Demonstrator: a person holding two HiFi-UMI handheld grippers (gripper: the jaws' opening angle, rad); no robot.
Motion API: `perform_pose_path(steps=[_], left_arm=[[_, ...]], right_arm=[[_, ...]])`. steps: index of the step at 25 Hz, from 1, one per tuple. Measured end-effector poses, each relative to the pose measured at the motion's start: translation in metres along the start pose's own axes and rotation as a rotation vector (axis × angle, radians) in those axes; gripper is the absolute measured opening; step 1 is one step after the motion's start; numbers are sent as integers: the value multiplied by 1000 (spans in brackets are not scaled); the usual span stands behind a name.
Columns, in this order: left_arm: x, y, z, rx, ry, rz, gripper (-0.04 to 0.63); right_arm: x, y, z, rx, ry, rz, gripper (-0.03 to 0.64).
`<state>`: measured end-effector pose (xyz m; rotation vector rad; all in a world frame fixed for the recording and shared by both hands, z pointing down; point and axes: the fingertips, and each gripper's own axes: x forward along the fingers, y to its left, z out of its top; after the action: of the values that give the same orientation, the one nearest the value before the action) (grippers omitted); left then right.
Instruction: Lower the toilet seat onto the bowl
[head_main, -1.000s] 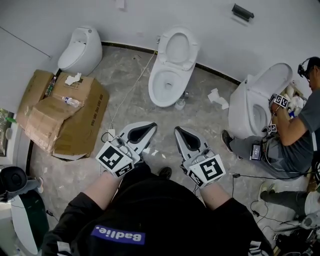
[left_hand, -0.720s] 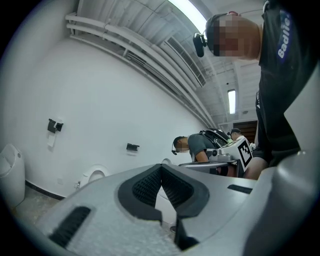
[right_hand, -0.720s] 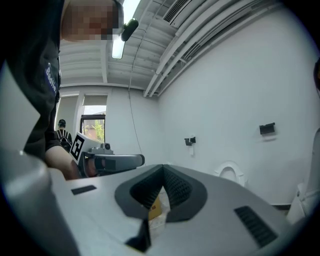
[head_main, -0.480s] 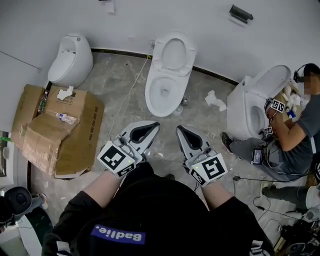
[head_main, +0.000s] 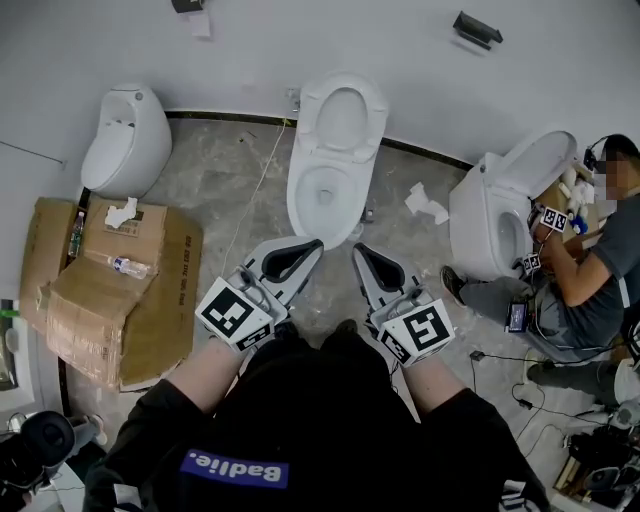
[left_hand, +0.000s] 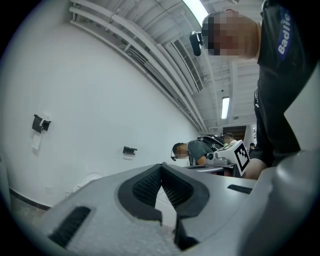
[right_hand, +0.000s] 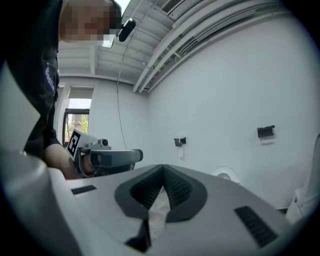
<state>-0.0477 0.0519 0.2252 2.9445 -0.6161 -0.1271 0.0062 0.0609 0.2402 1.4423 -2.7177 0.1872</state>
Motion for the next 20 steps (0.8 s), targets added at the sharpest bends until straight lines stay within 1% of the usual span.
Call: perform_pose_path(steps=[4, 14, 20], left_arm=[[16, 19, 0, 1, 1, 8, 15], [76, 58, -18, -20, 28, 61, 15], [109, 78, -23, -29, 22, 83, 14]], right_arm=[[17, -17, 0, 2, 4, 19, 26], [43, -91, -12, 5, 36, 63, 26], [60, -128, -13, 7, 41, 79, 26]])
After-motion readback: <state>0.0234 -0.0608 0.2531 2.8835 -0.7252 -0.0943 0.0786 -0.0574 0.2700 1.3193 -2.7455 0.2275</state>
